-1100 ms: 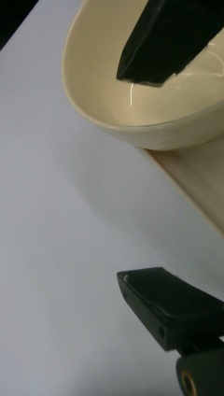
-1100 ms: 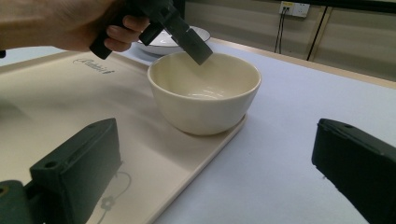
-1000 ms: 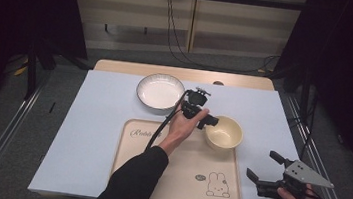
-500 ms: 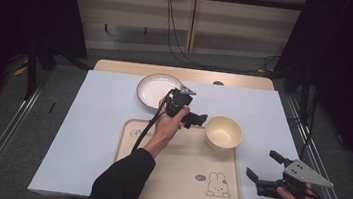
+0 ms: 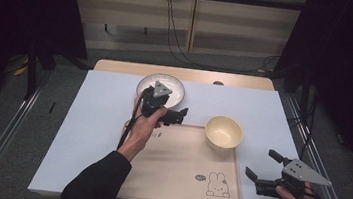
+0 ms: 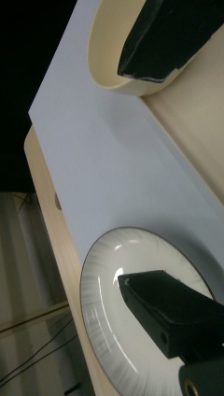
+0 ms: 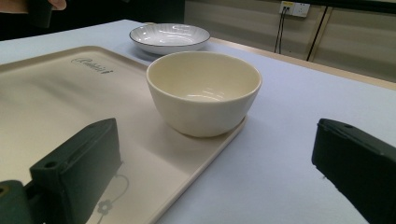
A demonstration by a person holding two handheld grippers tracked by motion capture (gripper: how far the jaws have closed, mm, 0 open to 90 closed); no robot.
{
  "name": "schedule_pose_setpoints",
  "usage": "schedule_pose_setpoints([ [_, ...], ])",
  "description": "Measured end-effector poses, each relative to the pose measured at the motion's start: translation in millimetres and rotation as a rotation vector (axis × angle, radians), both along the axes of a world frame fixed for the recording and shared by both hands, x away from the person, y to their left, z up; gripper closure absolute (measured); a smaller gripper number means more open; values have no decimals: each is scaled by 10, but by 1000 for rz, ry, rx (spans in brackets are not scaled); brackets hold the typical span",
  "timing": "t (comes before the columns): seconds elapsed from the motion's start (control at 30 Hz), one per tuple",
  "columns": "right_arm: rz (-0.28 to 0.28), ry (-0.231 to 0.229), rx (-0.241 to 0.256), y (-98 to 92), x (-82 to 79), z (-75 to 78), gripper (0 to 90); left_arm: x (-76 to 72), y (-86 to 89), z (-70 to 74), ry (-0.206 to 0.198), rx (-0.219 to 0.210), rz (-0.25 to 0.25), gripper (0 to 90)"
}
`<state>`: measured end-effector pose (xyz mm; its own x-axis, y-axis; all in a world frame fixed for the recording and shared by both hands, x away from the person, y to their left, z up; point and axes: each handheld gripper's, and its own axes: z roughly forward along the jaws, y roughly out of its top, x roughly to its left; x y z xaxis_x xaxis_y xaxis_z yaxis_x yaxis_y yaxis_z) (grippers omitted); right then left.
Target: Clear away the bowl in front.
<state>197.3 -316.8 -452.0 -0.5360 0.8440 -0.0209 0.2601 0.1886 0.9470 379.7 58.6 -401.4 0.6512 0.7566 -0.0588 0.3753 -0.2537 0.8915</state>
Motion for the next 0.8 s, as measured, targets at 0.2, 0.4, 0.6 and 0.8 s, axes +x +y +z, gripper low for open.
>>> schedule_pose_setpoints([
  [0.2,-13,-4,1,9,2,-4,9,-77,244,53,-3,36,60,36],
  [0.4,-13,-9,-6,6,6,-3,10,-181,528,110,-31,6,96,29],
  [0.6,-10,-1,-3,14,9,-8,10,-342,806,65,-54,13,112,21],
  [0.8,-18,-2,-5,18,12,-8,10,-520,1136,4,-40,14,164,19],
])
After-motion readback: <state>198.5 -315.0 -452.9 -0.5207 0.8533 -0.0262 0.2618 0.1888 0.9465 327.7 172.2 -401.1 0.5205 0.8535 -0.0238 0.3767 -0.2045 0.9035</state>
